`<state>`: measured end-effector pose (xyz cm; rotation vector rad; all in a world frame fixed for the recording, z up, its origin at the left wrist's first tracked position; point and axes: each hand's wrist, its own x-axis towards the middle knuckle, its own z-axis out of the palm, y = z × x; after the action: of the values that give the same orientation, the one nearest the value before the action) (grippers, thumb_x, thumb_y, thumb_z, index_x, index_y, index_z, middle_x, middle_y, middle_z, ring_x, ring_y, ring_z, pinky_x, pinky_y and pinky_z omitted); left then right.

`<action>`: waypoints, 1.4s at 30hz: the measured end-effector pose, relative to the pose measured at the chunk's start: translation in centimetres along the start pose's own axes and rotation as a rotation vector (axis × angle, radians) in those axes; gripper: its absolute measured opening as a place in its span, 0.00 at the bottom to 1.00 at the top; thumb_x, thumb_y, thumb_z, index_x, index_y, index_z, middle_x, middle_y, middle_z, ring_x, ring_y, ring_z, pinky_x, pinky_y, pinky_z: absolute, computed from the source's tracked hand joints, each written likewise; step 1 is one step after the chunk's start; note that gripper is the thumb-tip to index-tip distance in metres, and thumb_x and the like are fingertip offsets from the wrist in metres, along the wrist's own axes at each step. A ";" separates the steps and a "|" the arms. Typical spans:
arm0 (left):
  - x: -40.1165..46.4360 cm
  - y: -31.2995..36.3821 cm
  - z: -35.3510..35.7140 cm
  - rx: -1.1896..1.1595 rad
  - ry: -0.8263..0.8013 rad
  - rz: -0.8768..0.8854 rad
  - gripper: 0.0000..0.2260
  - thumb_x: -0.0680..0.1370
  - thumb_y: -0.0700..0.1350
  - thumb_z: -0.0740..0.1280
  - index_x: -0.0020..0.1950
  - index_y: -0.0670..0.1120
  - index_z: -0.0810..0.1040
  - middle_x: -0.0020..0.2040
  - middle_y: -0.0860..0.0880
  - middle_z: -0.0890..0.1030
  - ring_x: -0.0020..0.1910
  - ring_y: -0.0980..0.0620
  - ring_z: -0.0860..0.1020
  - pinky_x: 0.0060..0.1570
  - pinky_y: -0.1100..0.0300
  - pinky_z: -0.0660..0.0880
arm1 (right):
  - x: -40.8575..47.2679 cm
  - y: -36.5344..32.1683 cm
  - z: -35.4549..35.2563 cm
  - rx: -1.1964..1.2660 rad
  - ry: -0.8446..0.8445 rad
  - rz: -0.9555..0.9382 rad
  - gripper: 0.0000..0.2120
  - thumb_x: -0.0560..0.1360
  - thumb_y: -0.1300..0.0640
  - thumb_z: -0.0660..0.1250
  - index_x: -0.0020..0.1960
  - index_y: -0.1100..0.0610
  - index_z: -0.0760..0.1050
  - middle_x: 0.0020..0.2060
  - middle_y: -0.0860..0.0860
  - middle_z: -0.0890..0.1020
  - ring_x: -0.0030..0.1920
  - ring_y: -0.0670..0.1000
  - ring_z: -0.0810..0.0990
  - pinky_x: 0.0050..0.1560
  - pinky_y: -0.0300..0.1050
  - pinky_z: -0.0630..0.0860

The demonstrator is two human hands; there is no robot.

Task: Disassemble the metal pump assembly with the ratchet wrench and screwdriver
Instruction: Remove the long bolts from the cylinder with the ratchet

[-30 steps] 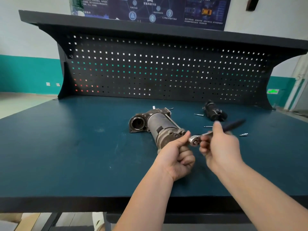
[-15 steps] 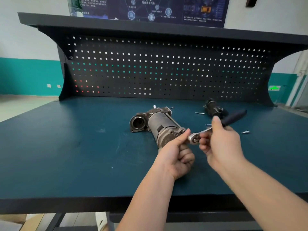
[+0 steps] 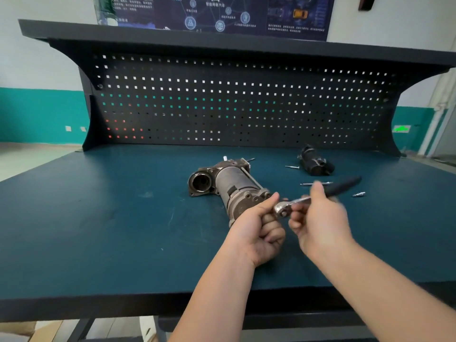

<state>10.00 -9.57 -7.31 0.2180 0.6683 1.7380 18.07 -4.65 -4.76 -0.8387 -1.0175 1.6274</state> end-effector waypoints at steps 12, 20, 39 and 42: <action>-2.0 -1.0 -2.5 1.240 0.696 1.220 0.16 0.73 0.49 0.70 0.60 0.56 0.77 0.47 0.59 0.75 0.48 0.58 0.71 0.48 0.65 0.68 | 0.9 -1.7 -0.9 -0.447 -0.281 -0.368 0.13 0.81 0.52 0.59 0.42 0.59 0.67 0.21 0.53 0.78 0.18 0.50 0.75 0.17 0.38 0.67; 0.0 1.8 -3.4 1.510 0.570 0.772 0.38 0.69 0.47 0.75 0.73 0.61 0.60 0.75 0.53 0.62 0.68 0.49 0.68 0.64 0.58 0.65 | 2.5 -1.8 -1.3 -0.519 -0.316 -0.404 0.13 0.80 0.49 0.60 0.43 0.58 0.68 0.21 0.52 0.78 0.18 0.50 0.74 0.18 0.38 0.66; 7.0 4.3 3.7 1.850 0.711 1.015 0.07 0.77 0.48 0.61 0.50 0.45 0.69 0.42 0.49 0.70 0.40 0.50 0.71 0.38 0.59 0.68 | 16.3 0.0 2.0 -0.482 -0.338 -0.719 0.17 0.76 0.44 0.61 0.33 0.51 0.68 0.21 0.44 0.72 0.23 0.41 0.68 0.28 0.40 0.66; 8.3 3.4 5.6 1.261 0.534 0.390 0.17 0.80 0.53 0.55 0.55 0.41 0.74 0.48 0.41 0.79 0.46 0.42 0.80 0.42 0.51 0.79 | 17.1 0.0 1.5 -0.509 -0.344 -0.630 0.19 0.75 0.40 0.60 0.34 0.53 0.69 0.20 0.46 0.71 0.22 0.44 0.68 0.30 0.44 0.66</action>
<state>7.58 -0.47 -2.56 0.7919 2.1865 1.4855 12.27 11.53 -4.91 -0.4748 -1.7772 0.9914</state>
